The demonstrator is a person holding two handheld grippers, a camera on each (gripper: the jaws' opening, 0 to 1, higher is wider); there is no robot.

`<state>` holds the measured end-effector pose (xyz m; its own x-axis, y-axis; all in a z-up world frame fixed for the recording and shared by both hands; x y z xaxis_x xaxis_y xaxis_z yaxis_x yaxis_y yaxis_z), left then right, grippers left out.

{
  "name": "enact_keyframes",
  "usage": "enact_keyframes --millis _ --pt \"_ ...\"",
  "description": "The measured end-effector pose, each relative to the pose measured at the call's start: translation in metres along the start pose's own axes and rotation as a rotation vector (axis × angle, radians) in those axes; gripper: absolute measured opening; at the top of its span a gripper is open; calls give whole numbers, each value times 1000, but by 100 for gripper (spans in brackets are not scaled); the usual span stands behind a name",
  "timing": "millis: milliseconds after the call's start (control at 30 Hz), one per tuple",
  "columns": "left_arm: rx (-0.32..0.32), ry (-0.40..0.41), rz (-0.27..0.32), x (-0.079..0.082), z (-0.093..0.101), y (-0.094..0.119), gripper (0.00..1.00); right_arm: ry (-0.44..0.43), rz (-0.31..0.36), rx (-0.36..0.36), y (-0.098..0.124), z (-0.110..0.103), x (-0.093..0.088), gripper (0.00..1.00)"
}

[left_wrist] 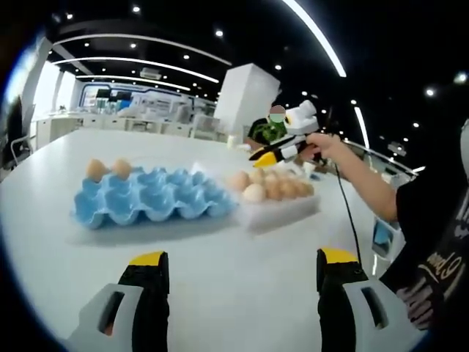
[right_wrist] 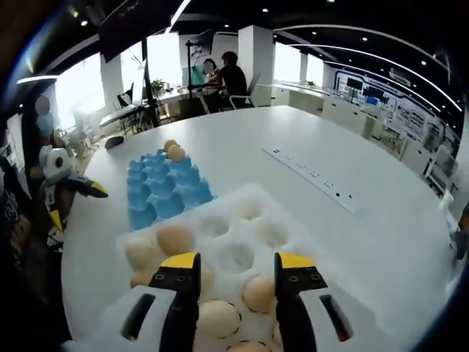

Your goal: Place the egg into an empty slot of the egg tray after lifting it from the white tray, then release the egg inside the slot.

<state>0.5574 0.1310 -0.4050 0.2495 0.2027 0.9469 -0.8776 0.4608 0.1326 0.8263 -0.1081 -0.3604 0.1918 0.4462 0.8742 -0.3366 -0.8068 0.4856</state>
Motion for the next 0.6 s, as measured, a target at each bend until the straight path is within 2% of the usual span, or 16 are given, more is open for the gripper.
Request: enact_keyframes --millis 367,600 --pt "-4 -4 -7 -1 2 -1 84 -26 -18 -24 5 3 -13 42" --pt "-6 -3 -8 -1 3 -2 84 -41 -61 -19 4 6 -20 42"
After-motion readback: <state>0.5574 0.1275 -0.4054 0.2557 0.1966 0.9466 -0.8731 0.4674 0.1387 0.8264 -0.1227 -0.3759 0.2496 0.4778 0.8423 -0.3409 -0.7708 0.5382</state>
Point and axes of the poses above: the point that each gripper's makers call its tool centre point, and the gripper's own axes: y roughly backward along the fingers, z roughly to its right, x roughly out of its top, the point moved 7 cm from there along y, roughly backward along the fingers, and after that the axes turned 10 degrees about z, right-handed, at the moved point
